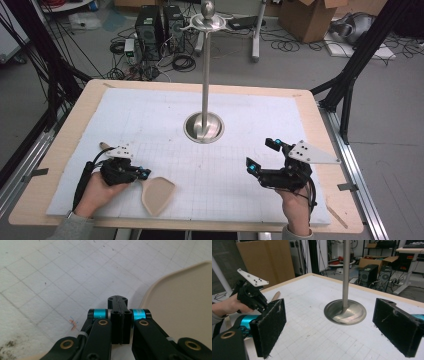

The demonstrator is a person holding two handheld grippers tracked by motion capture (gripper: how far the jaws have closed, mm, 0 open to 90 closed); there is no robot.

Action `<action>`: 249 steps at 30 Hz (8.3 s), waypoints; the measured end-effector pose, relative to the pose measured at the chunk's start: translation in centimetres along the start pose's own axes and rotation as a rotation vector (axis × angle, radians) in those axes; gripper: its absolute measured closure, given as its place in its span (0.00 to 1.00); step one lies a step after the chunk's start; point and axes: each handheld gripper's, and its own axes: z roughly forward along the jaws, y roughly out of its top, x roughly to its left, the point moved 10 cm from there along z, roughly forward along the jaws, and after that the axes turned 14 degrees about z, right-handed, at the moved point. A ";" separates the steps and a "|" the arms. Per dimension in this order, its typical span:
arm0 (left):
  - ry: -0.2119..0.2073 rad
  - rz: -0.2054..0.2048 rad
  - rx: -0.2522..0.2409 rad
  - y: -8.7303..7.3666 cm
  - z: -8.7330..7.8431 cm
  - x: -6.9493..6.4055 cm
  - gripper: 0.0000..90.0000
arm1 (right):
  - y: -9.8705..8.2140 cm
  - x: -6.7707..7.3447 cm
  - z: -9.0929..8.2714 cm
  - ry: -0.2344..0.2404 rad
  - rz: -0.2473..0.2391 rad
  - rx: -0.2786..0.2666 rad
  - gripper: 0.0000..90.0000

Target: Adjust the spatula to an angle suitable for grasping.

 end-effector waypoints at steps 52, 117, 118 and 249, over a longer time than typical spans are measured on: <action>0.380 -0.253 -0.136 -5.6 -6.5 9.2 1.00 | -0.4 -0.2 0.4 0.002 0.004 0.023 0.12; 0.148 -0.079 -0.135 3.5 0.3 2.6 1.00 | -1.0 -0.1 0.7 -0.003 -0.006 0.053 0.12; 0.145 -0.077 -0.135 3.6 0.5 2.4 1.00 | -1.0 -0.1 0.6 0.000 0.000 0.053 0.12; 0.242 -0.177 -0.010 2.4 1.9 11.3 1.00 | -1.9 -0.1 1.7 0.018 0.004 0.085 0.12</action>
